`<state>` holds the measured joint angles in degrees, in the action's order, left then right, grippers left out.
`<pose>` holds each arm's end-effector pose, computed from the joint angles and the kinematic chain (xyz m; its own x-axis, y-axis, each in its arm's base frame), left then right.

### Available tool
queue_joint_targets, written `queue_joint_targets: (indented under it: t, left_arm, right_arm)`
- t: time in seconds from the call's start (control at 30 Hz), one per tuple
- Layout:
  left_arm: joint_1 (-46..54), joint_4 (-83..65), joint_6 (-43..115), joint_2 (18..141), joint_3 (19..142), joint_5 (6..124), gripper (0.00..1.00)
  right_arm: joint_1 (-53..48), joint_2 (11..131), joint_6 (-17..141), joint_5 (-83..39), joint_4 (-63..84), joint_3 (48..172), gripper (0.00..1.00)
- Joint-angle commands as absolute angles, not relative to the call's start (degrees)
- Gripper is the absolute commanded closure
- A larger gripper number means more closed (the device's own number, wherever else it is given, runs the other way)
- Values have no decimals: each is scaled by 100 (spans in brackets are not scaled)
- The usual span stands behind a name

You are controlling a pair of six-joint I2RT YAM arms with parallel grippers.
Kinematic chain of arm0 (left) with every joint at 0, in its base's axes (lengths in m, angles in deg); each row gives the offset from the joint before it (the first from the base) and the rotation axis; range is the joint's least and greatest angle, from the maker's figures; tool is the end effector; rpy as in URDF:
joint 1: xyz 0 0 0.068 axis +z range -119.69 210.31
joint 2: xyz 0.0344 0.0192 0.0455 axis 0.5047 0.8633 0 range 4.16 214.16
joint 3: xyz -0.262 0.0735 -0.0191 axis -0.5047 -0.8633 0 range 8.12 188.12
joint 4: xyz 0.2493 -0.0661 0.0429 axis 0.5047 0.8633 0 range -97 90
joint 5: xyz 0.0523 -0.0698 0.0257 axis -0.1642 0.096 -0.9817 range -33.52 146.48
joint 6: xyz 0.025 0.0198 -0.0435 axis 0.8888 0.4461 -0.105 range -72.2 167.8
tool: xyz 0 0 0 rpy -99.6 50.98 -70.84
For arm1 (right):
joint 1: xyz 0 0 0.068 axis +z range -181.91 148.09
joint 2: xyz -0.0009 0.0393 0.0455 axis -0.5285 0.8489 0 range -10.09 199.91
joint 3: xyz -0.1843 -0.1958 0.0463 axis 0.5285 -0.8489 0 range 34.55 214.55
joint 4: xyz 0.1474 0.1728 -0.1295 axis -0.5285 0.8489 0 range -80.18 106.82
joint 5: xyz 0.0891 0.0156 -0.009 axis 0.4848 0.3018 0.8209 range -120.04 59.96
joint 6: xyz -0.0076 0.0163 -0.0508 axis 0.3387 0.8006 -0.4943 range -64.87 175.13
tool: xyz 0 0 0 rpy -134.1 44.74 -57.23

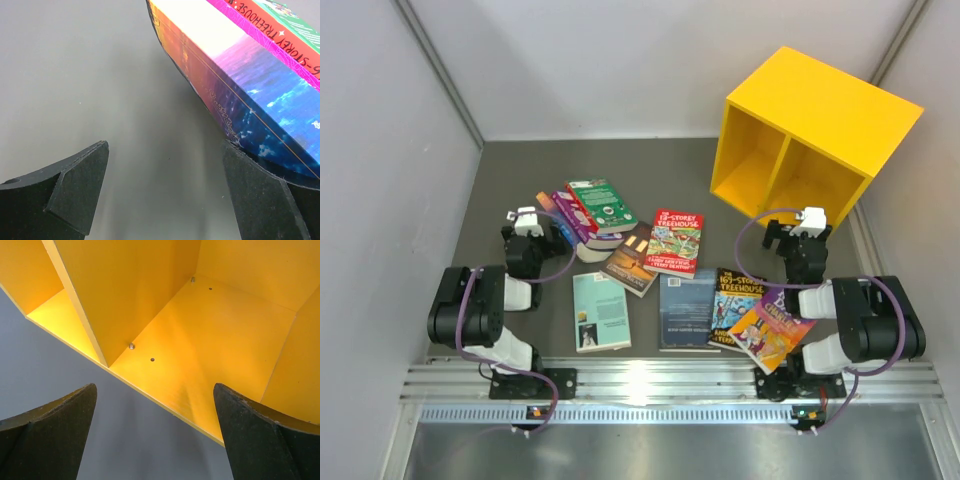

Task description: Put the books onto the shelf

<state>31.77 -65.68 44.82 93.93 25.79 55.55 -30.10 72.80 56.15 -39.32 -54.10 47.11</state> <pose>0.2579 0.0072 0.1373 -0.2297 -0.0578 -0.9715 -0.0532 0.9975 -0.0468 0.2348 0.0017 0.1528 -0.1093 0.0141 -0.9939 0.1310 0.9914 -0.0003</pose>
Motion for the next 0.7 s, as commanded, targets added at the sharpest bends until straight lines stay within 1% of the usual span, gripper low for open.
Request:
queue_joint_targets:
  t: [0.0, 0.1, 0.17, 0.27, 0.33, 0.37, 0.4, 0.47, 0.53, 0.6, 0.67]
  left_arm:
    - [3110, -6861, 4516, 9407, 2658, 5719, 1]
    - [3110, -6844, 4516, 9407, 2666, 5718, 1]
    - [3110, -6852, 4516, 9407, 2658, 5718, 1]
    - [3110, -6852, 4508, 9407, 2658, 5718, 1]
    - [3110, -6852, 4516, 9407, 2658, 5718, 1]
    - [3110, -6852, 4516, 9407, 2658, 5719, 1]
    - [3119, -6852, 4516, 9407, 2658, 5710, 1]
    - [3110, -6852, 4516, 9407, 2667, 5719, 1]
    - [3110, -6844, 4516, 9416, 2667, 5719, 1]
    - [3102, -6844, 4516, 9416, 2667, 5719, 1]
    - [3110, -6852, 4525, 9407, 2667, 5701, 1]
  right_arm:
    - [-3041, 7279, 5566, -3831, -5751, 4870, 0]
    - [-3067, 7270, 5601, -3752, -5716, 4879, 0]
    - [-3085, 7253, 5557, -3445, -5742, 4861, 0]
    - [-3006, 6947, 5171, -3154, -5331, 5019, 0]
    - [-2918, 6683, 5048, -3101, -4488, 5299, 0]
    - [-2883, 6368, 4995, -3040, -4050, 5440, 0]
    - [-2787, 6226, 4942, -2796, -3228, 5772, 0]
    - [-2611, 5849, 4837, -2575, -2257, 6160, 0]
    - [-2147, 5549, 4836, -2486, -1170, 6574, 0]
    - [-1532, 4978, 4906, -2713, -717, 6715, 0]
    - [-1005, 4444, 5694, -2968, -235, 6829, 0]
